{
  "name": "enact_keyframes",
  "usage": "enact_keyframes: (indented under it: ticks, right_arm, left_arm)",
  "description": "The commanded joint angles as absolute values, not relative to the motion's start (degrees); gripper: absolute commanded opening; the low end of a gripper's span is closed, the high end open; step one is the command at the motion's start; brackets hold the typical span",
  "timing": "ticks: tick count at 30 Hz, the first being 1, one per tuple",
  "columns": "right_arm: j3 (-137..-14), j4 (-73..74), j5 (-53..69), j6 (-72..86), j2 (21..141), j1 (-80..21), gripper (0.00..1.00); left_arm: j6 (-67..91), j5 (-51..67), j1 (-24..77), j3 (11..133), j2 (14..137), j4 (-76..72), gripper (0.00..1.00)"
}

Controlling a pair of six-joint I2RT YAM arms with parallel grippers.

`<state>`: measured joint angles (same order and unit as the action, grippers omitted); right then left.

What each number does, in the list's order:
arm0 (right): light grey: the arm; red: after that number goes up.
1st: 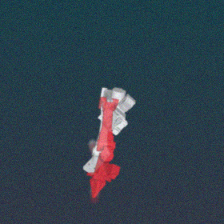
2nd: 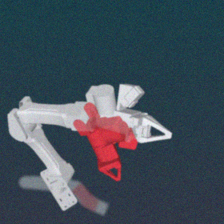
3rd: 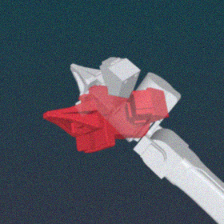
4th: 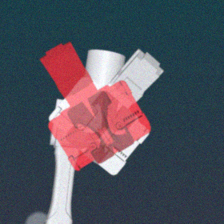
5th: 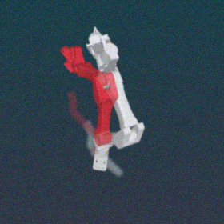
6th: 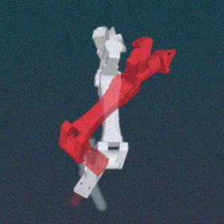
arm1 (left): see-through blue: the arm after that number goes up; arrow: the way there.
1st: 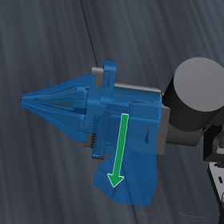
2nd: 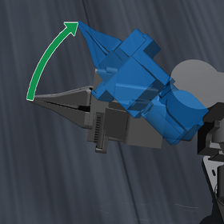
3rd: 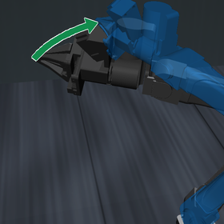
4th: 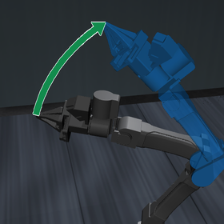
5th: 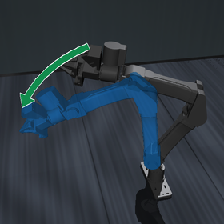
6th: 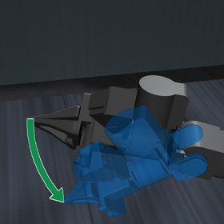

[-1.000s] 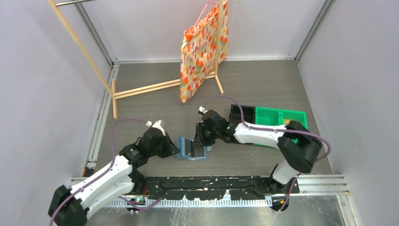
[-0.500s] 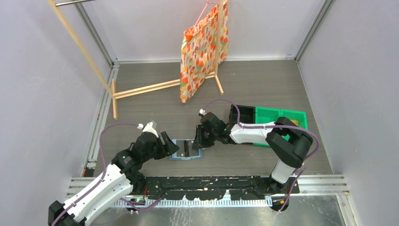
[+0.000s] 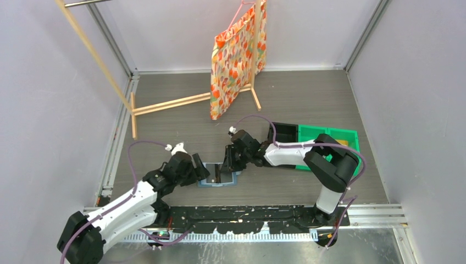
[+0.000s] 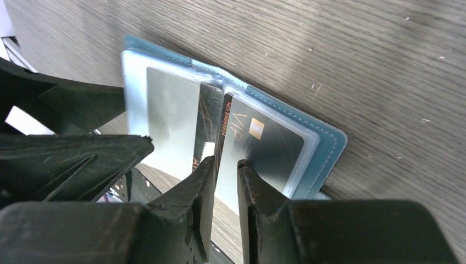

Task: Take the credit cards out of the card holder
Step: Remove the credit card from the card holder.

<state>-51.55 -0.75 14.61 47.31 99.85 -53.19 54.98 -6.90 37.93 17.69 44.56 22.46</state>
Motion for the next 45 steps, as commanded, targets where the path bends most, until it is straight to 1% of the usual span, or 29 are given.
enact_keyframes:
  ticks: [1,4,6,8,12,14,15,16,20,24,27,30,32,35,38,41,45]
  right_arm:
    - [-51.5,-3.3,15.7,47.4,101.3,-53.3,0.27]
    - [-51.0,-3.7,16.0,47.8,102.0,-53.3,0.26]
    - [-50.5,-4.3,15.8,48.2,102.0,-53.3,0.27]
    - [-50.3,-4.4,15.7,48.2,102.0,-53.3,0.27]
    - [-50.1,-4.2,15.6,48.0,102.2,-53.3,0.26]
    - [-49.9,-4.3,15.6,48.0,102.2,-53.3,0.26]
    - [-49.9,-4.7,16.2,48.2,102.3,-53.2,0.26]
    - [-49.6,-5.6,17.4,48.7,102.4,-52.9,0.26]
    - [-46.7,-12.5,23.6,53.2,102.1,-50.6,0.27]
    - [-44.8,-18.4,26.0,57.5,100.4,-49.9,0.29]
    - [-44.2,-24.2,28.6,61.7,101.7,-50.0,0.31]
    - [-42.9,-29.1,29.2,65.7,101.9,-50.0,0.33]
    - [-42.1,-29.9,27.6,66.7,101.4,-50.0,0.35]
    - [-40.6,-29.5,24.1,67.0,102.3,-50.0,0.36]
    - [-39.1,-33.7,24.6,69.4,104.8,-49.9,0.39]
    - [-39.4,-34.3,25.6,70.1,107.2,-49.9,0.39]
    - [-38.9,-35.8,25.6,70.3,108.7,-49.9,0.39]
  left_arm:
    - [53.4,-2.3,37.6,15.9,44.4,15.6,0.72]
    - [53.4,2.2,37.0,14.6,42.0,12.9,0.68]
    - [54.5,3.6,36.5,13.6,39.8,11.7,0.59]
    - [55.9,3.6,36.0,12.6,37.1,11.5,0.45]
    - [57.1,3.4,35.3,11.1,32.7,12.1,0.28]
    - [57.2,3.3,35.3,10.5,31.8,12.2,0.13]
    - [57.2,3.2,35.3,10.3,31.3,12.2,0.03]
    - [57.2,3.2,35.2,10.1,31.0,12.2,0.01]
    - [57.7,2.6,35.2,9.5,29.1,13.2,0.01]
    - [59.1,1.5,35.2,8.4,27.3,14.1,0.00]
    - [60.5,0.8,35.2,6.0,25.7,13.1,0.01]
    - [62.3,1.2,35.2,3.2,23.0,10.9,0.01]
    - [62.9,1.7,35.2,2.3,19.9,10.7,0.01]
    - [62.3,0.9,35.1,3.3,14.6,16.2,0.01]
    - [61.5,-1.2,35.2,4.5,9.0,23.8,0.00]
    - [62.2,-1.4,35.1,4.1,4.2,29.1,0.01]
    - [63.0,-1.6,35.2,2.9,0.7,35.2,0.01]
